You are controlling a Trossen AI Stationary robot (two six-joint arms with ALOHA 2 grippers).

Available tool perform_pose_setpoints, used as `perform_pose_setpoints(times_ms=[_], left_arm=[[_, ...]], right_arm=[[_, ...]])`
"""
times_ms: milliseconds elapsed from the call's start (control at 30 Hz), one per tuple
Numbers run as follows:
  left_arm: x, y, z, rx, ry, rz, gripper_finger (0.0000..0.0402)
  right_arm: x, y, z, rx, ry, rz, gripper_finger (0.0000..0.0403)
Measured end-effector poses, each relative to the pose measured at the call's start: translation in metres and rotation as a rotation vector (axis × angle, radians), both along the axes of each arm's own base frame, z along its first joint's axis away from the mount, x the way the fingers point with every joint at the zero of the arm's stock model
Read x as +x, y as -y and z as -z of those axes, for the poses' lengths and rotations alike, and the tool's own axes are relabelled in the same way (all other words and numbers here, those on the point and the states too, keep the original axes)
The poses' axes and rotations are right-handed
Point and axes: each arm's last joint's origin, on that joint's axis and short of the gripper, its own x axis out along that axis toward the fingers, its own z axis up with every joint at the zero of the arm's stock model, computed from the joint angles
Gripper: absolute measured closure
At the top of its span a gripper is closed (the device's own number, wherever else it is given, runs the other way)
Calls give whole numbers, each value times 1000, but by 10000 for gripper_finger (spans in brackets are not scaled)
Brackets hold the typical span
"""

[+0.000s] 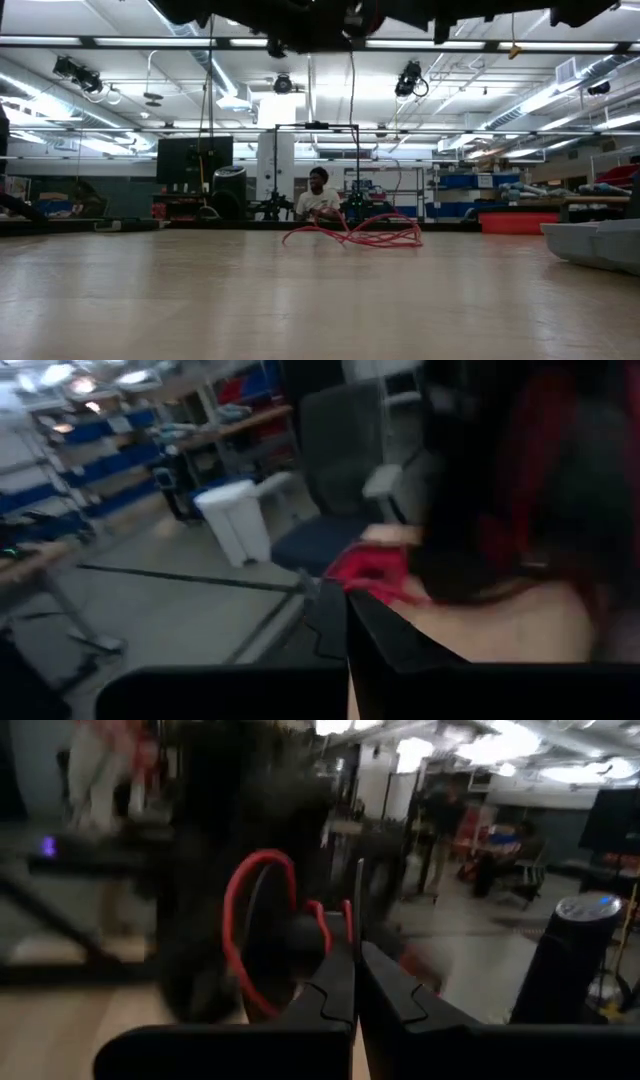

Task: Coil cords
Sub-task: Coil the wire

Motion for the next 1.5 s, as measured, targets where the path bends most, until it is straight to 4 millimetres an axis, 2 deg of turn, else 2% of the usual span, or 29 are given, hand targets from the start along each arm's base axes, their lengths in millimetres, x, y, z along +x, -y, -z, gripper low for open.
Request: perform_pose_setpoints(times_ms=[100,200,333,633,933,1033,1200,1500], left_arm=[[-6,1,-15,19,41,-20,401],[-10,1,-18,20,36,-18,401],[-16,3,-25,20,43,-8,401],[-17,12,-22,21,-1,19,401],[-18,20,-20,11,-27,41,401],[-18,21,-18,-19,-30,67,401],[-16,22,-14,-63,-35,95,401],[-11,23,-6,-98,-43,102,401]], right_arm=[[-5,-1,6,-16,-83,-13,403],[-14,0,-9,-7,-18,-5,403],[-17,2,-8,-19,-53,24,403],[-30,6,-22,-73,-25,96,403],[-32,16,-22,-130,-62,163,403],[-32,18,-27,-150,-22,176,403],[-34,18,-36,-196,49,183,403],[-34,17,-37,-209,65,146,403]])
